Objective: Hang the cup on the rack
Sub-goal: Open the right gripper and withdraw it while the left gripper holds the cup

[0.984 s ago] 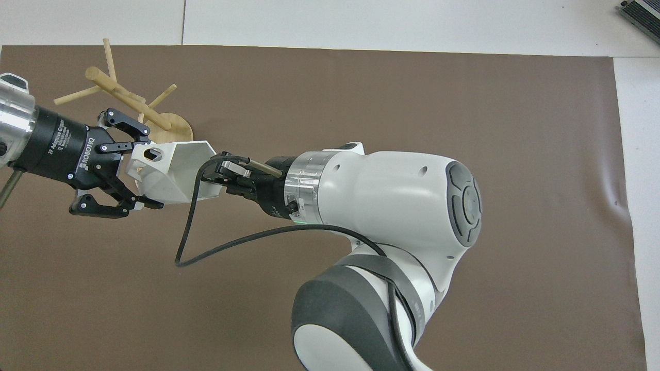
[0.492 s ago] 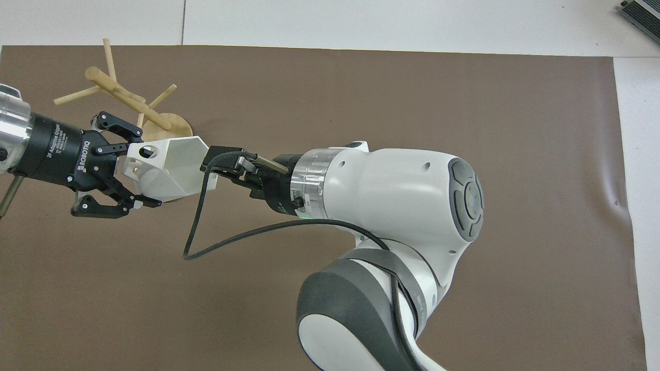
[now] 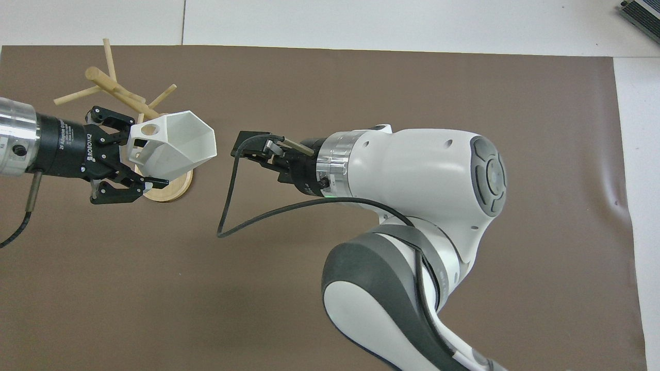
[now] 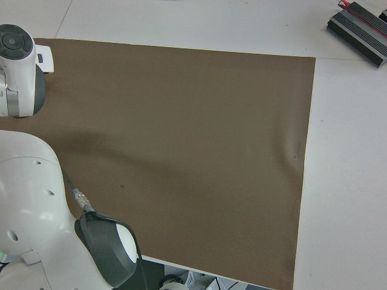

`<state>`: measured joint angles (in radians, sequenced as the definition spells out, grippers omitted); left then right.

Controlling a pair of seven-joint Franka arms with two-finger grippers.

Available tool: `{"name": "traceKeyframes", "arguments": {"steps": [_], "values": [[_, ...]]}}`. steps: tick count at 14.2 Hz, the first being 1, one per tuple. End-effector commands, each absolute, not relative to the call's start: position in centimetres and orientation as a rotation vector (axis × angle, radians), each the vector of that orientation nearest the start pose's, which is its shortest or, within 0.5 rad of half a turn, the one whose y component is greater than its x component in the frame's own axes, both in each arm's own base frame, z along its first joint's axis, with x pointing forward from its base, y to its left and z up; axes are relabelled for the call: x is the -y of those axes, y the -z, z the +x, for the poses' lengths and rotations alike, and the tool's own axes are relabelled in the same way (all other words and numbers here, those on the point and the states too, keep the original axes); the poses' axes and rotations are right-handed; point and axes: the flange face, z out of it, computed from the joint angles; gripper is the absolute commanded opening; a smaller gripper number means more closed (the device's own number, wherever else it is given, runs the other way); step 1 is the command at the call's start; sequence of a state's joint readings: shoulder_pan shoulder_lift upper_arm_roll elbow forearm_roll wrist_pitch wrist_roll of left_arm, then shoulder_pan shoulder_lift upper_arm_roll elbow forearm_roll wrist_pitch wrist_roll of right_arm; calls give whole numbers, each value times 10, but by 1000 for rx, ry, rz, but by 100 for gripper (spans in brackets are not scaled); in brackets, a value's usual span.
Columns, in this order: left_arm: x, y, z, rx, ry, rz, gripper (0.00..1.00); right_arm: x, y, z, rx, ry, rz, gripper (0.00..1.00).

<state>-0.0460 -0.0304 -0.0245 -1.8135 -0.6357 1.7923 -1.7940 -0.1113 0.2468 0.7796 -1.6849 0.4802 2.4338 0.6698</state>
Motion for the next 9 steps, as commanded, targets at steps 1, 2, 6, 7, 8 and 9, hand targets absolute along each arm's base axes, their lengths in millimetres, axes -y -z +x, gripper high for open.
{"name": "traceKeyframes", "arguments": {"steps": [1,2,6,7,8,9], "values": [[86,-548,538,-2238,604,1469,0,-339,-554,561,-302,124,-2418,100],[88,-545,538,-2252,580,1452,0,-325,-551,567,-254,136,-2447,100],[84,-526,531,-2317,508,1334,0,-254,-538,588,-68,134,-2589,100],[86,-518,528,-2335,493,1296,0,-233,-536,591,-19,133,-2651,100],[87,-515,527,-2345,471,1256,0,-209,-530,596,38,138,-2745,100],[91,-513,528,-2349,456,1225,0,-190,-528,598,101,151,-2839,100]]}}
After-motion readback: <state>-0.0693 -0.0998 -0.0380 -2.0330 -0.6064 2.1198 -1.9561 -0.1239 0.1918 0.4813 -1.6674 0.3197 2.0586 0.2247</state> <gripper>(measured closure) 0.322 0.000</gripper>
